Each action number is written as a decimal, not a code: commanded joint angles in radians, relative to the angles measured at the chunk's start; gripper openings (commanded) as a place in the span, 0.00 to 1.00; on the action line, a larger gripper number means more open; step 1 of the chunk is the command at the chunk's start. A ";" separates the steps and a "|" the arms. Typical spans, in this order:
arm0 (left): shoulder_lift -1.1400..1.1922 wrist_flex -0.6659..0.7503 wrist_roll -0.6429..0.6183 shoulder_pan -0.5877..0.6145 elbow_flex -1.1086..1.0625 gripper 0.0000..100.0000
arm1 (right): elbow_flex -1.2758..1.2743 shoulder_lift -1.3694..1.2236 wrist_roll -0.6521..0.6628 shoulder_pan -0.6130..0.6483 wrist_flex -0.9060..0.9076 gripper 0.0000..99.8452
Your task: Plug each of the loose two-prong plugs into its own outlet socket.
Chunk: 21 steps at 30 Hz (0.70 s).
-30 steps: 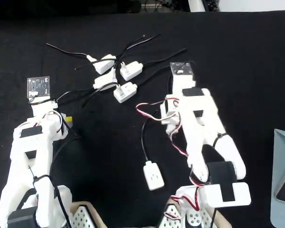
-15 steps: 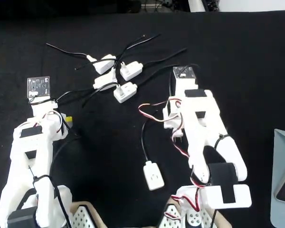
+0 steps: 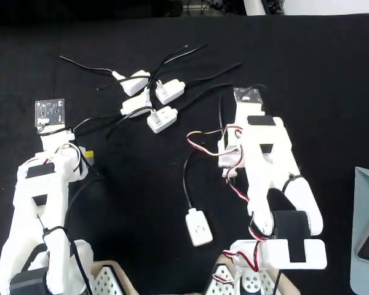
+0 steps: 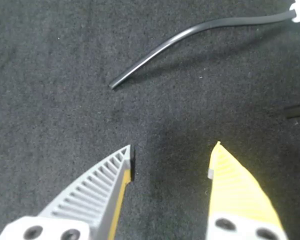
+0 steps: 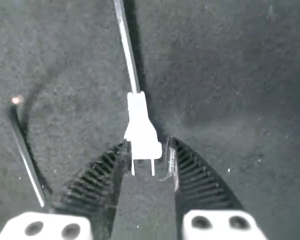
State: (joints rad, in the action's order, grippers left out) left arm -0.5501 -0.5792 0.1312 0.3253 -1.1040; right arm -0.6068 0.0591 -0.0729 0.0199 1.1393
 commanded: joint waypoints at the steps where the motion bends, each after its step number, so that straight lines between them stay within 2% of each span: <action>1: -0.018 0.021 0.011 0.005 0.005 0.25 | 0.012 0.044 -0.002 0.077 0.032 0.11; 5: -0.018 0.021 0.011 0.005 0.005 0.25 | 0.008 0.035 -0.049 0.133 0.031 0.11; 10: -0.018 0.021 0.011 0.005 0.005 0.25 | 0.001 0.033 -0.057 0.129 0.005 0.11; 14: -0.018 0.021 0.011 0.007 0.005 0.25 | -0.027 0.033 -0.054 0.084 -0.038 0.12; 21: -0.018 0.021 0.011 0.007 0.005 0.25 | -0.030 0.033 0.025 0.011 -0.040 0.12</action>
State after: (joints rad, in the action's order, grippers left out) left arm -0.5501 -0.5792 0.1312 0.3253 -1.1040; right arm -0.6375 0.0606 -0.0683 0.0660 1.1055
